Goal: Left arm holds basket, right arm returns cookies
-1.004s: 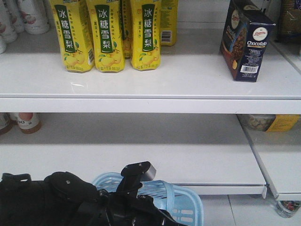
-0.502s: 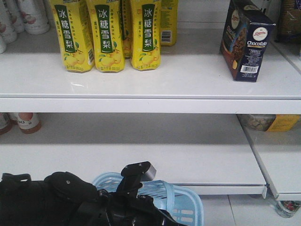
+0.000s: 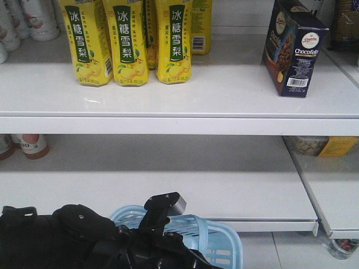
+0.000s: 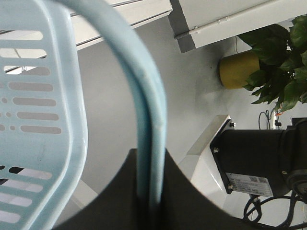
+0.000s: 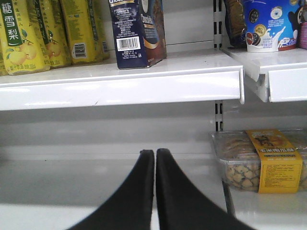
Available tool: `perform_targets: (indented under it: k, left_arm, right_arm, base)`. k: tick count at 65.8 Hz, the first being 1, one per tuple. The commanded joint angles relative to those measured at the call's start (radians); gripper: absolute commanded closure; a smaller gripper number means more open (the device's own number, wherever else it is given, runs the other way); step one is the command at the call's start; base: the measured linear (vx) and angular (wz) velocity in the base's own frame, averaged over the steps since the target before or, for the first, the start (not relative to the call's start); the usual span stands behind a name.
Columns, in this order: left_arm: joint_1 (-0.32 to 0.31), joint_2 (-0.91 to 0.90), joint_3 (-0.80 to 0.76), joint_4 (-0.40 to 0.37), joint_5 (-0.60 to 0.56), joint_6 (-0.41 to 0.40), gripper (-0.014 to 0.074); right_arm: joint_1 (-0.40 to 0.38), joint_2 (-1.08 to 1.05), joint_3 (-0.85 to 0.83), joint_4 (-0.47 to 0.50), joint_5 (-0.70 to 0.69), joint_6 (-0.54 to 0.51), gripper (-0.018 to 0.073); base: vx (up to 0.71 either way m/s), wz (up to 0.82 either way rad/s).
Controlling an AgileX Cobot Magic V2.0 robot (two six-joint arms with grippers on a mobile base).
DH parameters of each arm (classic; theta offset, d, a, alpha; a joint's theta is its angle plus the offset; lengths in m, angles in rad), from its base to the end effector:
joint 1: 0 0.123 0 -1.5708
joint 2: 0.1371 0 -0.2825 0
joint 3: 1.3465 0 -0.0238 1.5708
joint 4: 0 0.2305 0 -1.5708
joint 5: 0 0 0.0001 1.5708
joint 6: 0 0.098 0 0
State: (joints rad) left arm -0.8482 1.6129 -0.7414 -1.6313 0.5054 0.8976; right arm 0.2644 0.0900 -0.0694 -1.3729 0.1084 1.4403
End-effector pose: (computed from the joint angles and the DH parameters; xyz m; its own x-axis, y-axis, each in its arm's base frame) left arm 0.1582 -0.2512 0.1965 -0.9344 0.1649 -0.3159 0.3511 0.5773 -0.7372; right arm 0.0515 0.0031 0.2301 0.0327 0.0794 -0.9963 -0.1602 0.9844 0.0732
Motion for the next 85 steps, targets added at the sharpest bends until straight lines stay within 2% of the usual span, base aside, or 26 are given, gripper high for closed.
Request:
perform_targets:
  k: [1,25,42,51,58,63,68,73,79,85]
  left_arm:
    - [-0.001,-0.034,-0.027,-0.024,0.024,0.016,0.0603]
    - [0.0,-0.034,-0.027,-0.023,0.012,0.016,0.0603]
    - [-0.001,-0.034,-0.027,-0.014,0.082,0.016,0.0603]
    - [-0.002,-0.054,-0.027,0.036,0.163,0.016,0.0603]
    - [-0.009,-0.117,-0.027,0.111,0.193,0.015,0.0603]
    - [-0.038,-0.178,-0.027,0.163,0.152,0.015,0.0603]
    - [-0.083,-0.237,-0.026,0.209,0.058,0.005,0.0603]
    - [-0.127,-0.296,-0.002,0.223,-0.036,-0.015,0.0603]
    - [-0.167,-0.365,0.049,0.249,-0.157,-0.066,0.0603]
    - [-0.213,-0.431,0.112,0.329,-0.288,-0.152,0.0603]
  right_arm:
    - [-0.001,0.009,-0.028,-0.013,-0.011,-0.014,0.0568]
    - [-0.001,0.009,-0.028,-0.013,-0.011,-0.014,0.0568]
    - [-0.001,0.009,-0.028,-0.013,-0.011,-0.014,0.0568]
    - [-0.001,0.009,-0.028,-0.013,-0.011,-0.014,0.0568]
    - [-0.001,0.009,-0.028,-0.013,-0.011,-0.014,0.0568]
    - [-0.001,0.009,-0.028,-0.013,-0.011,-0.014,0.0568]
    - [-0.001,0.009,-0.028,-0.013,-0.011,-0.014,0.0568]
    - [-0.001,0.009,-0.028,-0.013,-0.011,-0.014,0.0568]
    - [-0.001,0.009,-0.028,-0.013,-0.011,-0.014,0.0568]
    - [-0.001,0.009,-0.028,-0.013,-0.011,-0.014,0.0568]
  base:
    - [0.0,0.0]
    - [0.0,0.0]
    - [0.0,0.0]
    - [0.0,0.0]
    - [0.0,0.0]
    - [0.0,0.0]
    - [0.0,0.0]
    - [0.0,0.0]
    - [0.0,0.0]
    - [0.0,0.0]
